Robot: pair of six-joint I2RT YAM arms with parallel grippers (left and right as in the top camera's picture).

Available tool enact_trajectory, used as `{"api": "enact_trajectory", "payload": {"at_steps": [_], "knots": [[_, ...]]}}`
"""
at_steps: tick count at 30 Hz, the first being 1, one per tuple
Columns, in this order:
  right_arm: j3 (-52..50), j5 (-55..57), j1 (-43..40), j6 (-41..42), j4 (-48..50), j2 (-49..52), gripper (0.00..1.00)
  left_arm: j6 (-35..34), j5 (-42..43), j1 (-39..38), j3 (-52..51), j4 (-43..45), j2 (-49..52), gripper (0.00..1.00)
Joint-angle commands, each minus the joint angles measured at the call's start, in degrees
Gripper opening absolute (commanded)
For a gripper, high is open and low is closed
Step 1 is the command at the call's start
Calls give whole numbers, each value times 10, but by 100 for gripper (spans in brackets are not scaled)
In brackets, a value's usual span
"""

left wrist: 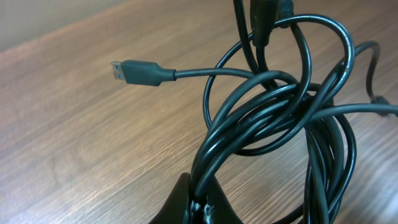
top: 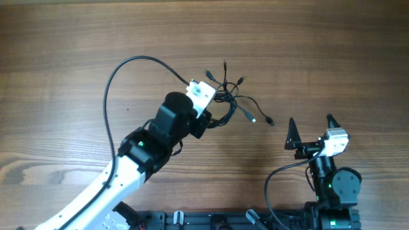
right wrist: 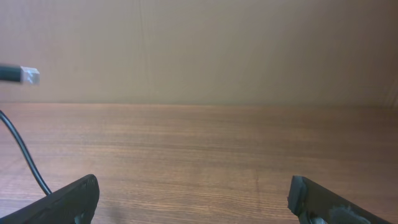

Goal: Untangle cables
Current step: 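Lift the cable bundle upward with the left gripper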

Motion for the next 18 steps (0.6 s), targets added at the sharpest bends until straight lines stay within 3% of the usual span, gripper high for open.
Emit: {"api": "enact_trajectory", "payload": {"at_steps": [1,6,9,13,18], "knots": [[-1,-15,-2,62,23,-7,100,-3,60,2,12,19,-50,4],[1,-79,-2,223,72,-7,100,79,65,2,12,38,-80,4],[24,-161,-2,232,63,-7,100,117,65,2,12,54,-83,4],[91,-175,-2,245,-20,-2,100,184,65,2,12,76,-83,4],[226,-212,-2,188,-130,73,100,267,65,-2,12,91,-83,4]]}}
